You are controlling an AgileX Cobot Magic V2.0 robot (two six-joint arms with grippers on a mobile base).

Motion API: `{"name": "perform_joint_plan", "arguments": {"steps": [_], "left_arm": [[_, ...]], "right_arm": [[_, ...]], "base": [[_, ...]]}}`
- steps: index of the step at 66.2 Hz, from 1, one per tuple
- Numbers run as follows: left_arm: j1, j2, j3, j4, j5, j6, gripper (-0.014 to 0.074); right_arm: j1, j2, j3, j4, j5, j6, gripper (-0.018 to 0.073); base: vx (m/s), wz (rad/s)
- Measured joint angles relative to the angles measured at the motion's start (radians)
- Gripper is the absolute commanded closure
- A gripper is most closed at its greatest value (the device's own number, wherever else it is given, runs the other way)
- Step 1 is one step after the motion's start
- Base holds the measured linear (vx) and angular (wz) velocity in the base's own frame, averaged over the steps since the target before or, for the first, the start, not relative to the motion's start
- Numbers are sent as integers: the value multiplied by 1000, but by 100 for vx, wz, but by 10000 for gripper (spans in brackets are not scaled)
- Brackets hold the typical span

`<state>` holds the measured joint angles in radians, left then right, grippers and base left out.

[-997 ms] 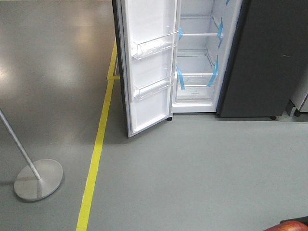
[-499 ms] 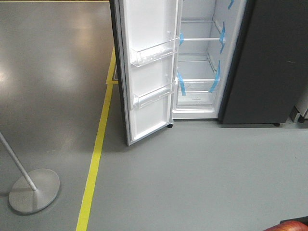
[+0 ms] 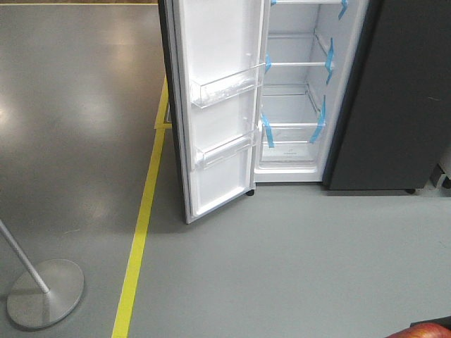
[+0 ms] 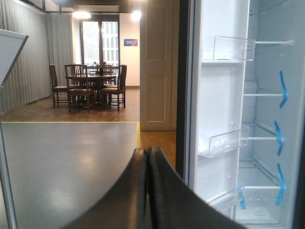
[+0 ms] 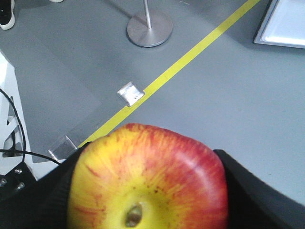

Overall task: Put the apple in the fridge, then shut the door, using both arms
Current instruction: 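Approach the fridge door shelves with the base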

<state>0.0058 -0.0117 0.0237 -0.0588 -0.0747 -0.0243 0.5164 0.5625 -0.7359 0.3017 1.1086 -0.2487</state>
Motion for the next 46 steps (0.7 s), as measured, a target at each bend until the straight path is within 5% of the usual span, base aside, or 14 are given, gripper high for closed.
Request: {"name": "perform_joint_plan", "arguments": {"steps": [46], "left_arm": [[0, 0, 0, 0, 0, 0, 602]], "right_arm": [[0, 0, 0, 0, 0, 0, 409]], "base": [[10, 3]]}}
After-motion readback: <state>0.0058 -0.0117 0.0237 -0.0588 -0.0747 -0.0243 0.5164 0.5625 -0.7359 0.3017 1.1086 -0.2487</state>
